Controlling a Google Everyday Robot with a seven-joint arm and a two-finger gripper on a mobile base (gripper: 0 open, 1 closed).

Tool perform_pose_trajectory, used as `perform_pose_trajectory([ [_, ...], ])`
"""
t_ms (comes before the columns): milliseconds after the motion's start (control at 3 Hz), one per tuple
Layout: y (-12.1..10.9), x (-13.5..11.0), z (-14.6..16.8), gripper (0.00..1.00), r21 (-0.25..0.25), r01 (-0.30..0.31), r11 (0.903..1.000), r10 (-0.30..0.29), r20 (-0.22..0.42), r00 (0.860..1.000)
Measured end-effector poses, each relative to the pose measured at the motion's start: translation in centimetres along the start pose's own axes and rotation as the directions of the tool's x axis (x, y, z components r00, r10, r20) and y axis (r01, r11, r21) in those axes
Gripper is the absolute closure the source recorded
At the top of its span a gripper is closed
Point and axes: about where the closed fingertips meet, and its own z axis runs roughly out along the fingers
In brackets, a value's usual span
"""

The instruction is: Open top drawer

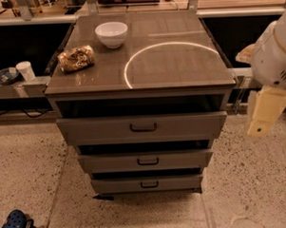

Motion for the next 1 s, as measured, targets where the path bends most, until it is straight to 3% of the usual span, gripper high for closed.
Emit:
perform_pose_trajectory([
  [333,2.4,0.5,5.2,0.00,0.021,0.151,0.9884,-0.150,-0.018,0.988],
  [667,3.2,0.7,7.8,0.00,0.024,0.179,0.9835,-0.179,-0.016,0.984],
  [1000,3.2,0.7,7.8,0.00,0.024,0.176,0.9840,-0.176,-0.015,0.984],
])
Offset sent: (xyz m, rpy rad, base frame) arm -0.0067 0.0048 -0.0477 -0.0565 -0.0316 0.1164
